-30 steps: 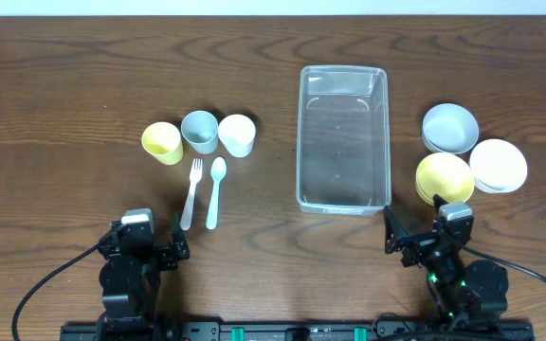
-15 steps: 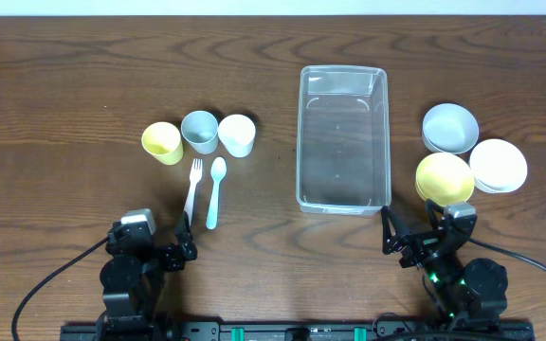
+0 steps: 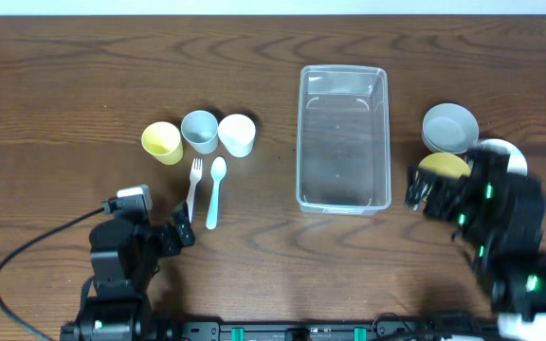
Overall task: Pack container
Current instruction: 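Reach the right gripper to the white bowl and grasp its rim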
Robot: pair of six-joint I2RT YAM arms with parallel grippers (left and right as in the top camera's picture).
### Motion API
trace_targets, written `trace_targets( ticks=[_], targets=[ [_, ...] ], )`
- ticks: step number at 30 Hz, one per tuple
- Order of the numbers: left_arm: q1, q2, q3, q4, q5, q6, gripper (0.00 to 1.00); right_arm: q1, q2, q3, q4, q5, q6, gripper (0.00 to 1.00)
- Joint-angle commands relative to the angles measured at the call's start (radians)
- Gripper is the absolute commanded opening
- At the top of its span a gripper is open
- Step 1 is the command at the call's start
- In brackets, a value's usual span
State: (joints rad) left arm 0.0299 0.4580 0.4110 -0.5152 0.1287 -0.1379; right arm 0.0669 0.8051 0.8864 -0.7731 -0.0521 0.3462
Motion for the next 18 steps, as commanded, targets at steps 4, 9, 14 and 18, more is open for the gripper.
trace_targets(
  ticks=[4,9,14,18],
  targets=[
    [0.003,0.121,0.023,0.004,0.01,-0.01,0.98,-0.137,0.325,0.369,-0.16,0.116,-0.123,0.99],
    [0.003,0.182,0.023,0.004,0.01,-0.01,0.98,-0.327,0.51,0.498,-0.197,0.116,-0.161,0.99],
    [0.003,0.231,0.023,0.004,0.01,-0.01,0.98,-0.489,0.637,0.503,-0.212,0.117,-0.161,0.99],
    [0.003,0.262,0.023,0.004,0.01,-0.01,0.98,-0.578,0.745,0.499,-0.224,0.123,-0.15,0.99]
  ],
)
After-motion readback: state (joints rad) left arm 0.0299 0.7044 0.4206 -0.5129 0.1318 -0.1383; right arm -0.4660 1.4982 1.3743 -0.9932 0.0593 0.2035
